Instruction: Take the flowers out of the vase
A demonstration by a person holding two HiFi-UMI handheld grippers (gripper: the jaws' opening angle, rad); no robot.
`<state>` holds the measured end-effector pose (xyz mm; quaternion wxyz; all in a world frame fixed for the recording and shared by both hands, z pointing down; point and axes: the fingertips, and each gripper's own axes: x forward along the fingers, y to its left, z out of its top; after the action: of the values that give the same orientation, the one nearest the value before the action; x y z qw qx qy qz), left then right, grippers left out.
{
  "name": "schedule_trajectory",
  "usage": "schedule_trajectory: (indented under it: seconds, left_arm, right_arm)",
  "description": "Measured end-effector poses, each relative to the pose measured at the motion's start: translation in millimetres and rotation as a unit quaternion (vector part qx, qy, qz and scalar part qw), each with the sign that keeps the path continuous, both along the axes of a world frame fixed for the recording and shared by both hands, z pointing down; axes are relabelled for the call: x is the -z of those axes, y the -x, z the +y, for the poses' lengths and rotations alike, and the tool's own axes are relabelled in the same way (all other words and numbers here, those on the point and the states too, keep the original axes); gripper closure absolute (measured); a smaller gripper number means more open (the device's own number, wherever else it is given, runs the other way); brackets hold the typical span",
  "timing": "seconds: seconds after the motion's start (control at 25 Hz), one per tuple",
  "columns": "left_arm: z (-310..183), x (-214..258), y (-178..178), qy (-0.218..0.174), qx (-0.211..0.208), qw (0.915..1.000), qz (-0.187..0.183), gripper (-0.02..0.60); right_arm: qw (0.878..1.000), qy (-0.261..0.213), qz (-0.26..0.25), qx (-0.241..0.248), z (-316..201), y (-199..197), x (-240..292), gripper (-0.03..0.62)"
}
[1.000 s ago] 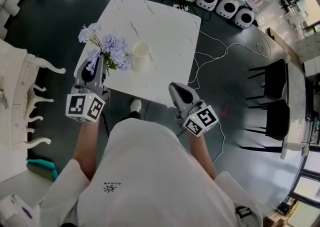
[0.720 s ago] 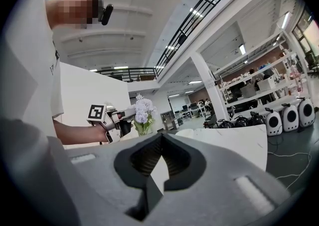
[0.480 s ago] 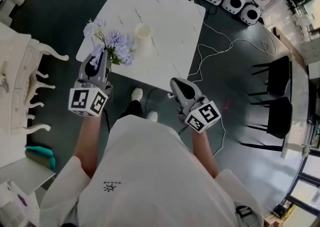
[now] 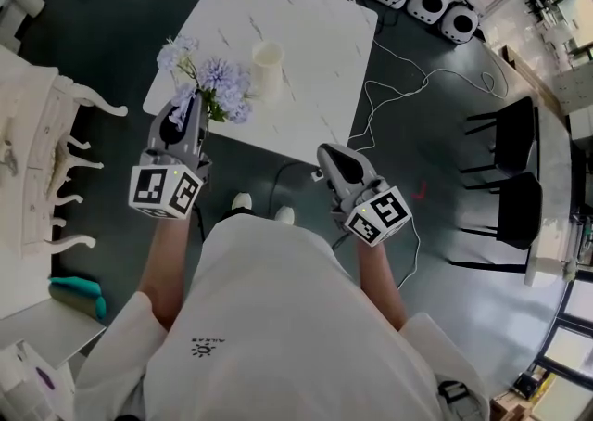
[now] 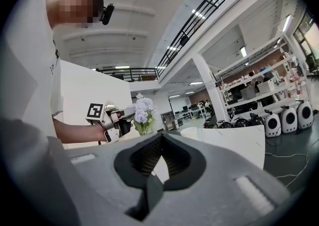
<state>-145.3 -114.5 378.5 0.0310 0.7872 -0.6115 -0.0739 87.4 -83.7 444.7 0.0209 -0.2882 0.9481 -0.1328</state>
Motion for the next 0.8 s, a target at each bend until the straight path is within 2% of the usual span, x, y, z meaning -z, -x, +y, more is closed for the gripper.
schedule_trajectory:
  seconds: [0.44,0.8]
  left_arm:
    - [-10.7,0.3,34.6,0.006,-0.026,0.9996,0.010,0.545]
    - [-20.5,-19.0,57.0,0.024,-0.041,0.9988,0.012,0.545]
  right_arm:
    - [0.998,-0.021,-0.002,-0.052,-16.5,26.0,20.8,0.594]
    - [0.997,-0.014,0.008,-0.075,-25.6,40.1,15.8,0.594]
